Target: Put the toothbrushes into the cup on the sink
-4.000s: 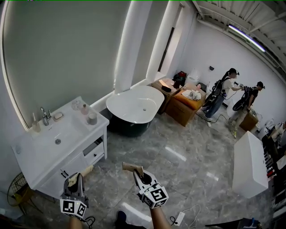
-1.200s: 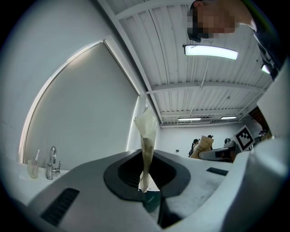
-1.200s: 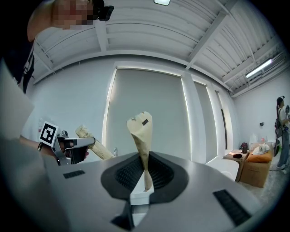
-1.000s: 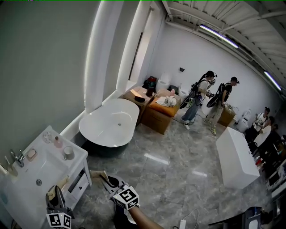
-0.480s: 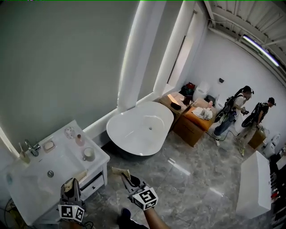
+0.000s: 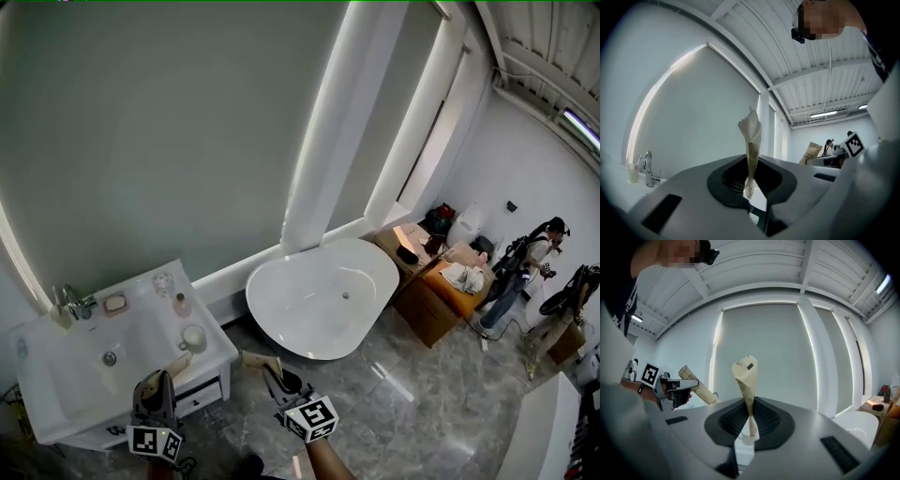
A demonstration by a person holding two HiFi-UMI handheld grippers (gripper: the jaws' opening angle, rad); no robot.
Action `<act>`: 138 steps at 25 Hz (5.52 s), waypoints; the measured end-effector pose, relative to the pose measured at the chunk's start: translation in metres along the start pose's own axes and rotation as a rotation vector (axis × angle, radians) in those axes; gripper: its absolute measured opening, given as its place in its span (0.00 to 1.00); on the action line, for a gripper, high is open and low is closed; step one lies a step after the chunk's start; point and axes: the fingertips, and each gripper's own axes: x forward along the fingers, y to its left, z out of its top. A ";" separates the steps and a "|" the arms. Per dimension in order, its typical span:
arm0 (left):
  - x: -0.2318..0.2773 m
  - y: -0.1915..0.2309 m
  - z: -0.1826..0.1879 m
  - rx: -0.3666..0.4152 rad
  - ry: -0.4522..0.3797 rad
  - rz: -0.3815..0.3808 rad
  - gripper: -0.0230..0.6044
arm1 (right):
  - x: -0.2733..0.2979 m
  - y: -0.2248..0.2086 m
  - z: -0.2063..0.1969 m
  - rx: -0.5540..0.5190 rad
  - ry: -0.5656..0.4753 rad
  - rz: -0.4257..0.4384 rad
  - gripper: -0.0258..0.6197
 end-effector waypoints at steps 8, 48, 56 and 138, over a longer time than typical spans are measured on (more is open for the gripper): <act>0.023 -0.010 -0.007 0.010 0.009 0.050 0.10 | 0.018 -0.026 0.001 0.005 -0.015 0.067 0.11; 0.130 0.156 -0.053 0.008 0.079 -0.037 0.10 | 0.238 0.031 -0.028 -0.050 0.084 0.082 0.11; 0.143 0.153 -0.063 0.001 0.100 -0.048 0.10 | 0.256 0.030 -0.034 -0.042 0.092 0.111 0.11; 0.161 0.170 -0.121 -0.034 0.154 0.033 0.10 | 0.303 -0.007 -0.205 0.121 0.288 0.197 0.39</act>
